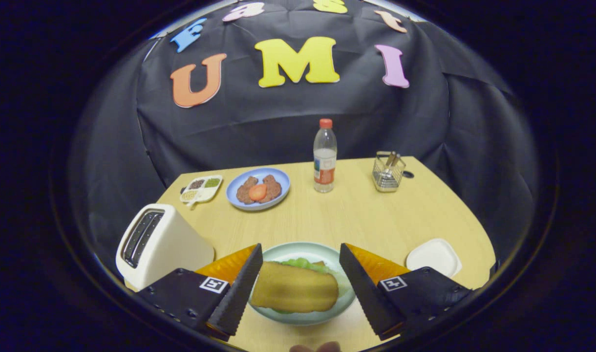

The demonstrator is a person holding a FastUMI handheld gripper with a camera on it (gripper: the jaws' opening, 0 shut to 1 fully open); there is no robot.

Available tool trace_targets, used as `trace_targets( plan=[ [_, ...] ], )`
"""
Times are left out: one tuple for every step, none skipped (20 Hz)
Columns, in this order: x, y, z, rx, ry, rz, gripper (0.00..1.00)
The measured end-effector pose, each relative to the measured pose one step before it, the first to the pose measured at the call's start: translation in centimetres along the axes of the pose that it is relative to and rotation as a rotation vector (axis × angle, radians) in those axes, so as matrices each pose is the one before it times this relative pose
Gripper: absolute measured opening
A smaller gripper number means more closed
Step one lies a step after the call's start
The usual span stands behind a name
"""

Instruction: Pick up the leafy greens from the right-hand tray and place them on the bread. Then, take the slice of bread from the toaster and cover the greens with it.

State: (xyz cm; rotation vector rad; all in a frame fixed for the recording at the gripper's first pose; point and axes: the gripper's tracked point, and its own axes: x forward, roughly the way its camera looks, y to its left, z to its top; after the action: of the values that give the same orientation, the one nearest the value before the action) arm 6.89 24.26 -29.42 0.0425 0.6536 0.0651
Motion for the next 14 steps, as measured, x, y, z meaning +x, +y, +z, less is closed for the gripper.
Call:
trace_targets(
  plan=[
    [-0.475,-0.086,0.903,-0.01482,-0.03090,0.00367,0.97],
    [-0.525,-0.147,0.991,-0.01279,-0.02799,0.00414,0.97],
    [-0.626,-0.209,0.891,-0.00938,-0.02739,0.00507,0.97],
    [-0.838,-0.253,1.060,-0.00600,-0.02929,0.00675,0.97],
    [-0.789,-0.299,1.096,-0.01023,-0.03036,0.00652,0.97],
    [-0.901,-0.633,1.265,-0.00402,-0.02924,0.00167,0.97],
    [-0.770,-0.471,1.008,0.00490,-0.02301,0.00373,0.97],
    [-0.939,-0.789,1.433,0.00928,-0.02721,0.00079,0.97],
    [-0.591,-0.736,1.157,0.00523,-0.02171,-0.00083,0.97],
    [-0.737,-1.068,1.537,0.00219,-0.02636,-0.00429,0.97],
    [-0.686,-0.958,1.102,0.00107,-0.02268,-0.00329,0.97],
    [-0.729,-1.123,1.449,0.00248,-0.02583,-0.00691,0.97],
    [-0.745,-1.046,1.259,0.00163,-0.02397,-0.00482,0.96],
    [-0.710,-1.153,1.274,-0.00119,-0.02266,-0.00650,0.96]
  ],
)
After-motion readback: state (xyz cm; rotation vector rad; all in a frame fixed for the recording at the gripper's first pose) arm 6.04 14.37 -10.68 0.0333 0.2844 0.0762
